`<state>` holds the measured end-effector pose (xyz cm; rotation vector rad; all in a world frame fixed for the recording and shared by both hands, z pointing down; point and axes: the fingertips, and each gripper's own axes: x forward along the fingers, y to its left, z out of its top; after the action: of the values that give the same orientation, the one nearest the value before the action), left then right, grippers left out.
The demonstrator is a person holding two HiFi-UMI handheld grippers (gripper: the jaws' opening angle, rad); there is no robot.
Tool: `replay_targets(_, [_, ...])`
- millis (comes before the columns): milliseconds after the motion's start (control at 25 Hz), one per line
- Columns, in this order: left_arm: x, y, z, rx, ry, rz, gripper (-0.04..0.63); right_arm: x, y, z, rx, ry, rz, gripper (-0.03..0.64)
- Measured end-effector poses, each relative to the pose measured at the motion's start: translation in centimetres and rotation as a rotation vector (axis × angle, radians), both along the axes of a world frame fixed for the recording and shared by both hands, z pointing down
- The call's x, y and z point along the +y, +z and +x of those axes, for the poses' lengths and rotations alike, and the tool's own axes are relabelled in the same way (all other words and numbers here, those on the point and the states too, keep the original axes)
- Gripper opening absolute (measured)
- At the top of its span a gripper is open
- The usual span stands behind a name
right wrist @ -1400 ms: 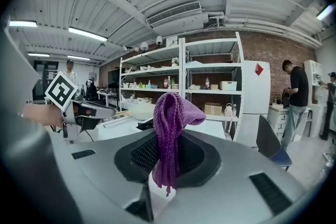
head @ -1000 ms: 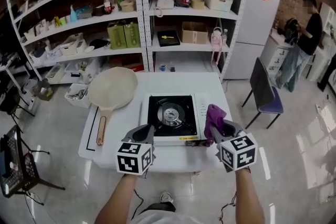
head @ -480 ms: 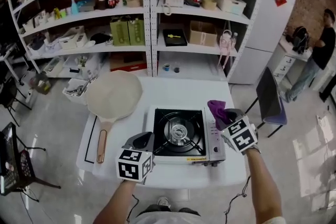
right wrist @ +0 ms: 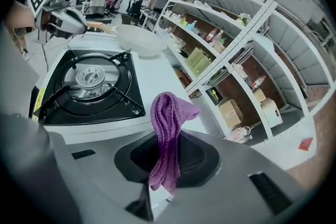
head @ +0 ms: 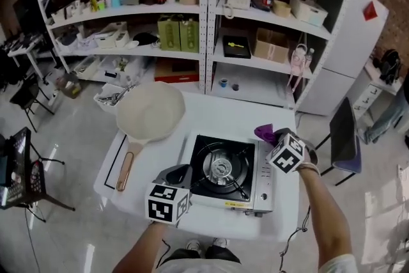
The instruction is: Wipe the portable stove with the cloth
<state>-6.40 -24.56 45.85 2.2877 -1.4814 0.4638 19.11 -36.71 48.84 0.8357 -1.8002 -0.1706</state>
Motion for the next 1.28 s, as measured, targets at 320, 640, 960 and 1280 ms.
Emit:
replay_targets(320, [0.3,0.2,1.4,-0.024,-0.085,0.001,0.005,0.8,2.7,-1.3,-0.006,-0.151,-0.17,0.067])
replay_targets(640, [0.9,0.8,1.5,-0.022,-0.109,-0.008,0.005,2.7,2.5,-2.5,-0.19,-0.156,-0.264,0.067])
replay_targets(960, [1.7,1.1,1.4,-0.021,-0.058,-0.014,0.005,4.6,2.8,-2.9,-0.183,-0.124,-0.25,0.067])
replay_targets(1280, [2.7,0.9,1.5,-0.019,0.0,-0.01,0.005,7.0,2.7,-3.4,-0.176,-0.086,-0.239,0.067])
